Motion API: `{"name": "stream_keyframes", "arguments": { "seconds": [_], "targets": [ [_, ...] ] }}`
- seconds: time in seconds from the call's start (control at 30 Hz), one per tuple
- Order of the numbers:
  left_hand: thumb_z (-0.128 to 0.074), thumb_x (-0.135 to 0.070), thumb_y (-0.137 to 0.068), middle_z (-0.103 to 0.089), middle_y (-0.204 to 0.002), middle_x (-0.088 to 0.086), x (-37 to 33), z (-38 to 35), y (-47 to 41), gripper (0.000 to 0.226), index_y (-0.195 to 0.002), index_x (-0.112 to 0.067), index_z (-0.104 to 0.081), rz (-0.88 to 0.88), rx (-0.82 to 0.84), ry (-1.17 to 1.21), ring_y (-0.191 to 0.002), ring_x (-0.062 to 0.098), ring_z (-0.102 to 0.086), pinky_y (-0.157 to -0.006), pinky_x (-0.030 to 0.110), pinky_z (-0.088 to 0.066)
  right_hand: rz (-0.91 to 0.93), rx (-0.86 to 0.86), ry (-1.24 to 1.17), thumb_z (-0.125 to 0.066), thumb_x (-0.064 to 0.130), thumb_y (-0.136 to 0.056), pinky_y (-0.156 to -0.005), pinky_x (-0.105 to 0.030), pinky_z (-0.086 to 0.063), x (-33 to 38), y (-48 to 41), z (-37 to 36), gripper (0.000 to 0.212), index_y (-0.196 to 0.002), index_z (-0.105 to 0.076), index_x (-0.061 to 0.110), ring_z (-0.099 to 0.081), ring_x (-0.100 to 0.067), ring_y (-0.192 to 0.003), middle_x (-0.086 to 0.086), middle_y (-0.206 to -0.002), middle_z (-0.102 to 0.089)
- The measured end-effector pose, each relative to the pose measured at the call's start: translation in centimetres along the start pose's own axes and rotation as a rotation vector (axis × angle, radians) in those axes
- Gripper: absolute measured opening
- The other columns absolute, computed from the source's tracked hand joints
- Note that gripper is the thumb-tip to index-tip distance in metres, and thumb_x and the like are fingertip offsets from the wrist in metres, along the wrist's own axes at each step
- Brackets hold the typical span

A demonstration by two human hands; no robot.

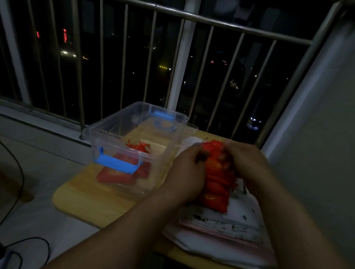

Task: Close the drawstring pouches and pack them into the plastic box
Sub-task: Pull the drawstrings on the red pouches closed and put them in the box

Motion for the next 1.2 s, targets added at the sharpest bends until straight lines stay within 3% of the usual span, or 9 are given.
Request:
{"name": "stream_keyframes", "arguments": {
  "seconds": [0.17,0.3,0.37,0.47,0.53,0.67,0.87,1.03,1.2],
  "targets": [
    [-0.049,-0.025,-0.088,-0.064,-0.118,-0.001,0.1,0.0,-0.5,0.041,-0.128,-0.027,-0.057,-0.023,-0.016,-0.254,-0.101,0.020,-0.064,-0.089,0.046,-0.057,-0.001,-0.077,0.087,-0.062,0.040,-0.100,-0.082,-0.052,-0.056,-4.8,2.1,1.4,0.034,-0.081,-0.072,0.013,-0.070,-0.034,-0.081,-0.014,-0.081,-0.074],
    [-0.056,-0.019,-0.090,-0.066,-0.110,-0.003,0.3,-0.4,-0.5,0.037,-0.127,-0.025,-0.058,0.032,0.062,-0.340,-0.099,0.018,-0.065,-0.090,0.039,-0.056,-0.076,0.023,-0.058,-0.062,0.036,-0.101,-0.050,-0.024,-0.044,-6.0,2.3,1.5,0.032,-0.078,-0.073,0.017,-0.065,-0.012,-0.056,0.005,-0.059,-0.069],
    [-0.058,-0.022,-0.095,-0.068,-0.116,0.001,0.5,-0.7,-0.6,0.032,-0.126,-0.022,-0.064,0.030,0.064,-0.416,-0.106,0.021,-0.065,-0.095,0.041,-0.054,-0.082,0.056,-0.131,-0.065,0.029,-0.100,-0.044,-0.019,-0.042,-6.3,2.4,1.6,0.027,-0.081,-0.074,0.013,-0.064,-0.013,-0.050,0.002,-0.059,-0.069],
    [-0.059,-0.028,-0.099,-0.066,-0.100,-0.006,0.6,-1.1,-0.8,0.011,-0.104,-0.024,-0.069,-0.026,0.042,-0.499,-0.099,0.019,-0.065,-0.090,0.039,-0.053,-0.083,0.040,-0.257,-0.070,0.016,-0.096,-0.048,-0.015,-0.048,-6.7,2.0,1.6,0.015,-0.088,-0.077,0.006,-0.071,-0.011,-0.060,-0.007,-0.076,-0.076],
    [-0.059,-0.033,-0.100,-0.064,-0.094,-0.010,0.6,-1.5,-0.8,0.010,-0.097,-0.027,-0.066,-0.044,0.026,-0.475,-0.093,0.015,-0.064,-0.086,0.036,-0.053,-0.081,0.001,-0.249,-0.071,0.014,-0.095,-0.050,-0.016,-0.049,-6.9,1.7,1.8,0.011,-0.087,-0.077,0.008,-0.071,-0.016,-0.069,-0.006,-0.079,-0.077],
    [-0.059,-0.033,-0.100,-0.069,-0.103,-0.005,0.7,-1.7,-0.8,0.013,-0.107,-0.024,-0.064,-0.041,-0.007,-0.409,-0.095,0.015,-0.065,-0.086,0.035,-0.052,-0.066,-0.004,-0.316,-0.064,0.005,-0.096,-0.044,-0.011,-0.044,-6.6,1.3,2.4,0.011,-0.096,-0.074,0.010,-0.066,-0.004,-0.057,-0.001,-0.077,-0.071],
    [-0.057,-0.038,-0.100,-0.070,-0.105,-0.004,1.0,-1.7,-0.7,0.019,-0.112,-0.026,-0.065,-0.042,0.017,-0.459,-0.095,0.017,-0.066,-0.091,0.043,-0.055,-0.130,0.030,-0.308,-0.064,0.017,-0.099,-0.040,-0.015,-0.040,-6.8,0.8,1.8,0.013,-0.104,-0.074,0.014,-0.055,-0.005,-0.046,-0.002,-0.067,-0.066],
    [-0.039,-0.077,-0.089,-0.070,-0.112,-0.008,0.0,-1.5,-0.1,0.057,-0.118,-0.034,-0.062,-0.014,-0.093,-0.277,-0.103,0.016,-0.067,-0.095,0.048,-0.054,-0.096,0.055,-0.587,-0.062,0.010,-0.099,-0.041,-0.017,-0.041,-7.1,1.3,2.5,0.018,-0.112,-0.073,0.013,-0.055,-0.009,-0.055,0.000,-0.072,-0.070],
    [-0.051,-0.054,-0.102,-0.077,-0.097,-0.001,-2.0,-1.5,0.2,0.039,-0.101,-0.021,-0.073,0.150,0.037,0.117,-0.092,0.017,-0.074,-0.087,0.039,-0.058,0.034,0.186,-0.560,-0.063,0.011,-0.099,-0.051,-0.020,-0.046,-7.0,2.5,3.6,0.021,-0.116,-0.072,0.018,-0.064,-0.012,-0.066,-0.001,-0.087,-0.074]
  ]
}}
Point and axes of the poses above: each hand's wrist, its own y-axis away from the middle knuckle, its own z-axis out of the back of the hand, x = y × z, the point moved 3 cm from there along -y, towards the middle knuckle
